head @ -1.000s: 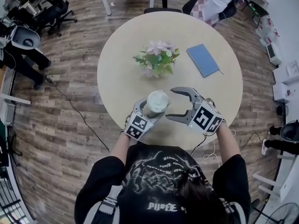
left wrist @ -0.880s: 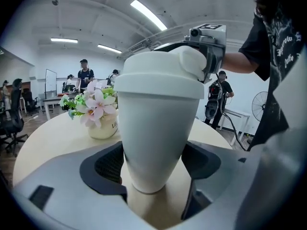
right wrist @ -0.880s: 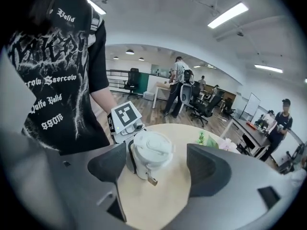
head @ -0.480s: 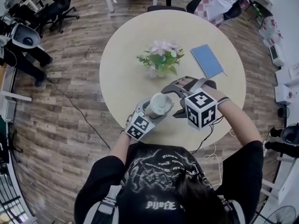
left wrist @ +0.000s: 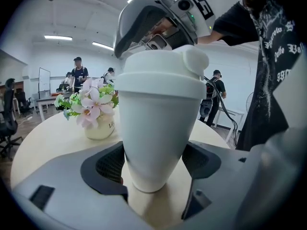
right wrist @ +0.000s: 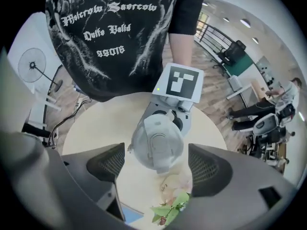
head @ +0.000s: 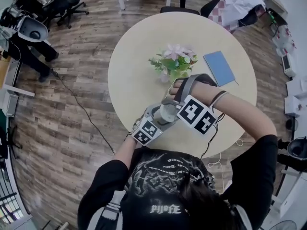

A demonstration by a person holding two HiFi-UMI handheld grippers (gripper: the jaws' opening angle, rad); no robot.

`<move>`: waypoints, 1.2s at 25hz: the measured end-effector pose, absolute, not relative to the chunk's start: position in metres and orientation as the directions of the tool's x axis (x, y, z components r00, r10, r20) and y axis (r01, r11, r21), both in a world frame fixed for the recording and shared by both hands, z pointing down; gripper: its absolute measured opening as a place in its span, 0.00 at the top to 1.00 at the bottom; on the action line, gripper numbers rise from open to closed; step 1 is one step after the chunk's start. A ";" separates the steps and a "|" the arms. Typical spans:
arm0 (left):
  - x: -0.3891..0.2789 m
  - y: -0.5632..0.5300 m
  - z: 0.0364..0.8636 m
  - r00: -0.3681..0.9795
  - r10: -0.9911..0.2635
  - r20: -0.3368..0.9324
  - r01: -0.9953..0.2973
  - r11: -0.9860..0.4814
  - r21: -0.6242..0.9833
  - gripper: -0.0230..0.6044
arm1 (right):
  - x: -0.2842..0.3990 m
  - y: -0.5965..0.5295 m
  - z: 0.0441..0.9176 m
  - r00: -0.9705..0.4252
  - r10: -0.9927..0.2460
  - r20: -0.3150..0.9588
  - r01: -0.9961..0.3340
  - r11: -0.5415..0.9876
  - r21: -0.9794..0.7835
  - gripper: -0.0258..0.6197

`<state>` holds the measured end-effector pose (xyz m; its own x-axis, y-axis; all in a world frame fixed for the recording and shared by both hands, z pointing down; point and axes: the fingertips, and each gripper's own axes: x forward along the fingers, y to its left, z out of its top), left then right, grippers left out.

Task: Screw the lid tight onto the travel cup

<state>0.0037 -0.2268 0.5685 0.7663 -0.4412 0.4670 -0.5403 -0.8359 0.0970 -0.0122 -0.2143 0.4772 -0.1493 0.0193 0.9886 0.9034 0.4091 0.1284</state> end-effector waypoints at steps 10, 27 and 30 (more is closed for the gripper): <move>0.001 -0.226 0.568 0.770 -0.439 0.463 -0.536 -0.839 0.097 0.35 | -0.017 -0.210 0.491 -0.100 0.026 0.995 0.926 0.369 0.083 0.35; -0.001 -0.226 0.571 0.757 -0.468 0.457 -0.567 -0.817 0.103 0.35 | -0.029 -0.213 0.488 -0.416 0.092 0.905 0.409 0.908 0.095 0.35; -0.001 -0.226 0.572 0.752 -0.479 0.454 -0.578 -0.810 0.103 0.35 | -0.031 -0.214 0.487 -0.478 0.040 0.877 0.268 0.958 0.102 0.35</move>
<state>-0.0013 -0.2259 0.5723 0.7517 -0.4788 0.4536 -0.5777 -0.8098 0.1026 -0.0307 -0.2142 0.4870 -0.4783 0.0401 0.8773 0.2681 0.9579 0.1024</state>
